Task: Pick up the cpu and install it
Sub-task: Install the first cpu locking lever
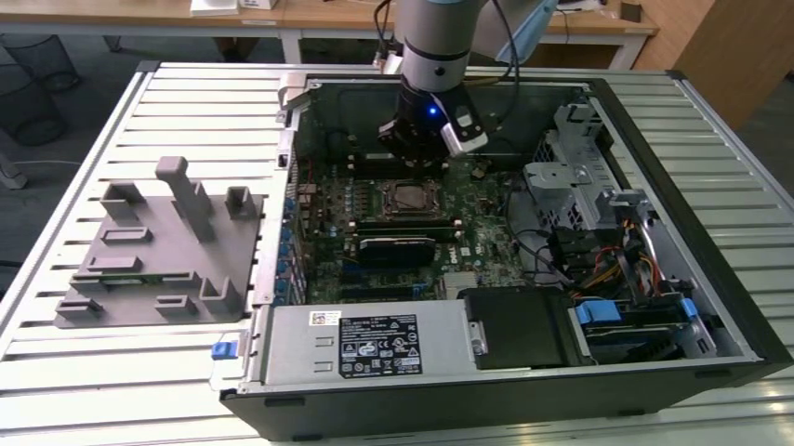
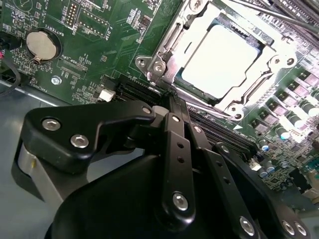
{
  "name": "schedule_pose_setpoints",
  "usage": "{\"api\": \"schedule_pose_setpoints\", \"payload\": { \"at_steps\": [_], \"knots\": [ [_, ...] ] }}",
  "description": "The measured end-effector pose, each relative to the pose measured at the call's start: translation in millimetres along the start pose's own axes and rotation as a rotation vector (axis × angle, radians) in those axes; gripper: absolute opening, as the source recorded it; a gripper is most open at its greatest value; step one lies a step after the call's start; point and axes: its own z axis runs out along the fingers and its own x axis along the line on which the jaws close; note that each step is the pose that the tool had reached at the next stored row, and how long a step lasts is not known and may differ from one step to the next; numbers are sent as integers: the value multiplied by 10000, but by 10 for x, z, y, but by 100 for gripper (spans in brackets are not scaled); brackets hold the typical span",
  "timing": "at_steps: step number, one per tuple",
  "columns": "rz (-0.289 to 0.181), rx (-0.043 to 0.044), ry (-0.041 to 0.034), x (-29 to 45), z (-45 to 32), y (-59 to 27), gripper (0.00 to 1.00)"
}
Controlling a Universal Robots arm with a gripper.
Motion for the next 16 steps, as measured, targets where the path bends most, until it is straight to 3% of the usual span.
{"api": "schedule_pose_setpoints", "payload": {
  "at_steps": [1,5,7,16],
  "knots": [
    [1,26,-2,0,1,0,11],
    [5,265,-4,0,11,-5,11],
    [5,331,-3,0,23,-6,11],
    [5,344,-4,-1,48,-7,11]
  ]
}}
